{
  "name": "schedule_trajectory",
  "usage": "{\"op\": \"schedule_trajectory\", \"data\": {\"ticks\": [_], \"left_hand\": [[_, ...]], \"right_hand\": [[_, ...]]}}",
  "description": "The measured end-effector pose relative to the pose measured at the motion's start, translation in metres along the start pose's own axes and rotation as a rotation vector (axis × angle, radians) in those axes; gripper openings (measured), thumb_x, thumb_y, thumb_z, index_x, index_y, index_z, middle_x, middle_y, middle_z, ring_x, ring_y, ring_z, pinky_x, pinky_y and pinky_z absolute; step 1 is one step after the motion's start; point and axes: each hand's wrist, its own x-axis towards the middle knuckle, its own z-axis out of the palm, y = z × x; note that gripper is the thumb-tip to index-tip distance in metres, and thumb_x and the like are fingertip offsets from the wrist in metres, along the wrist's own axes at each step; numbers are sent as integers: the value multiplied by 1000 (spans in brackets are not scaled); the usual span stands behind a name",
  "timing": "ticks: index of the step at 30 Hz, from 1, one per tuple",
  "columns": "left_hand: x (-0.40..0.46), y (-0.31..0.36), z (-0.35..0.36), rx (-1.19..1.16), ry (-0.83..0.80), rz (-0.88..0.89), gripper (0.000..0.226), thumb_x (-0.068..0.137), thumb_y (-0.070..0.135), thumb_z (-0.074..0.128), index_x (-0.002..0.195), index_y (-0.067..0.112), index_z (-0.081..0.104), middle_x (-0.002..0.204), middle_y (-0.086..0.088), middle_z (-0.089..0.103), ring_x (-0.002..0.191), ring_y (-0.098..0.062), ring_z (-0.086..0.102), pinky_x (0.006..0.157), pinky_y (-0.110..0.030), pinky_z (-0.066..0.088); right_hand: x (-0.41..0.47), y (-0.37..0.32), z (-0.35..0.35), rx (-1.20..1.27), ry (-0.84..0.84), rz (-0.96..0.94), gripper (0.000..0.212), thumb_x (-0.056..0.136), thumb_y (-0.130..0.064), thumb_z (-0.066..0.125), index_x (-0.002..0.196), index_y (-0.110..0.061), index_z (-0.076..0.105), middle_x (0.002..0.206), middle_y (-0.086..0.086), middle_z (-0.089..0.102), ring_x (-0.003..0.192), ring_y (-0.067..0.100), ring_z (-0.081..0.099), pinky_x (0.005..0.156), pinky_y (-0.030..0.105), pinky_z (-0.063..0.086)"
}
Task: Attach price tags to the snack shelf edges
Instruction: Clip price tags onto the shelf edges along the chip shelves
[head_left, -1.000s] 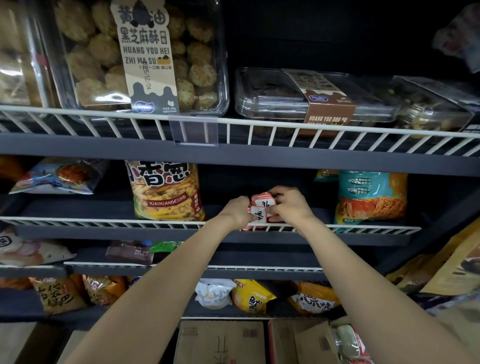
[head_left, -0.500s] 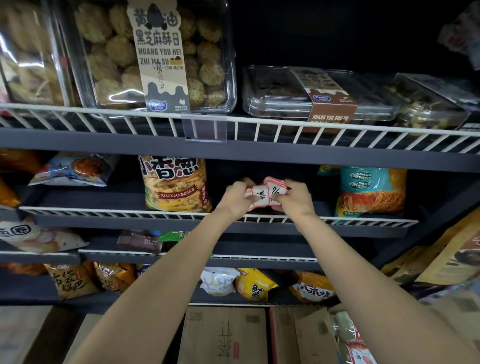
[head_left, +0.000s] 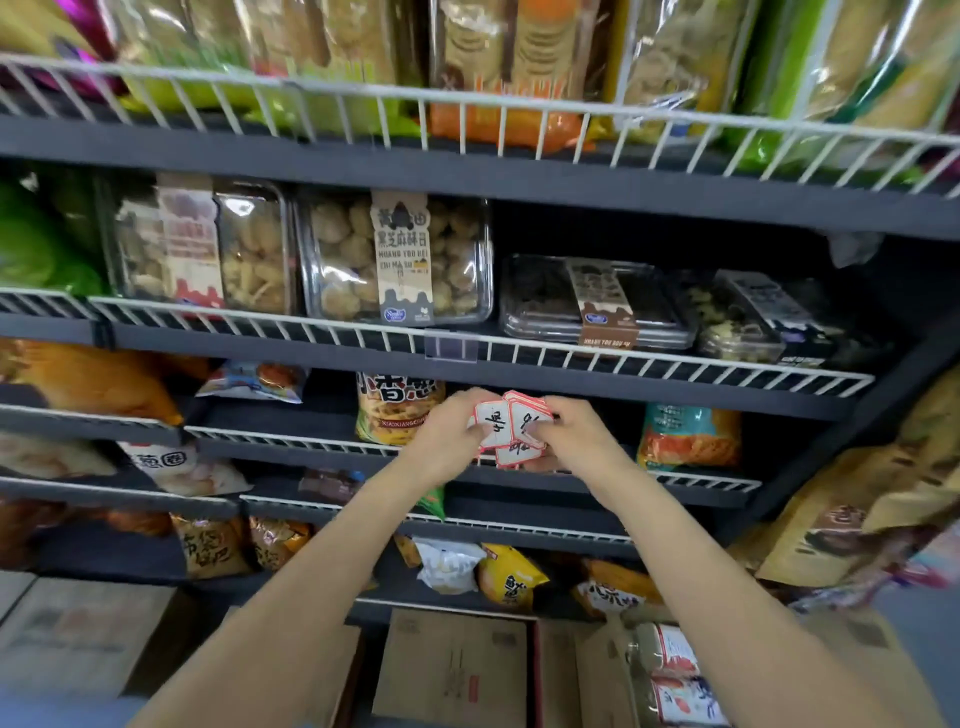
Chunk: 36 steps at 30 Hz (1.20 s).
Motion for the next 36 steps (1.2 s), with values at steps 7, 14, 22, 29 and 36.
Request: {"op": "schedule_trajectory", "data": {"ticks": [7, 14, 22, 29, 36], "left_hand": [[-48, 95, -93, 11, 178, 137, 37, 95, 4, 46, 132, 10, 47, 128, -4, 49, 122, -13, 41, 84, -7, 25], [-64, 167, -174, -15, 275, 247, 35, 94, 9, 50, 129, 14, 48, 130, -4, 53, 120, -18, 48, 98, -30, 38], [-66, 223, -227, 21, 468, 412, 29, 95, 8, 46, 122, 18, 50, 116, 5, 54, 90, -9, 50, 67, -16, 33], [-66, 212, -267, -57, 580, 514, 21, 94, 7, 47, 111, 18, 54, 100, 6, 62, 80, -10, 58, 70, -16, 46], [-61, 189, -303, -95, 593, 483, 19, 93, 8, 51, 107, 20, 55, 107, 2, 66, 92, -12, 62, 71, -19, 53]], "right_hand": [[-59, -124, -14, -54, -50, -241, 18, 94, -1, 46, 87, -10, 60, 92, 14, 66, 82, 23, 67, 70, 38, 59], [-97, -229, -29, -155, -18, -454, 18, 95, -2, 43, 93, -5, 60, 96, 18, 66, 82, 26, 67, 71, 39, 59], [-108, -295, -26, -36, 150, -552, 16, 96, -10, 43, 109, -9, 52, 106, 12, 63, 87, 24, 67, 72, 40, 58], [-112, -334, 2, 34, 189, -668, 7, 93, -7, 53, 99, -6, 55, 94, 12, 69, 74, 19, 70, 63, 31, 60], [-99, -341, 40, 114, 243, -746, 17, 87, 2, 59, 102, -7, 58, 90, 9, 69, 75, 18, 70, 66, 29, 59]]}}
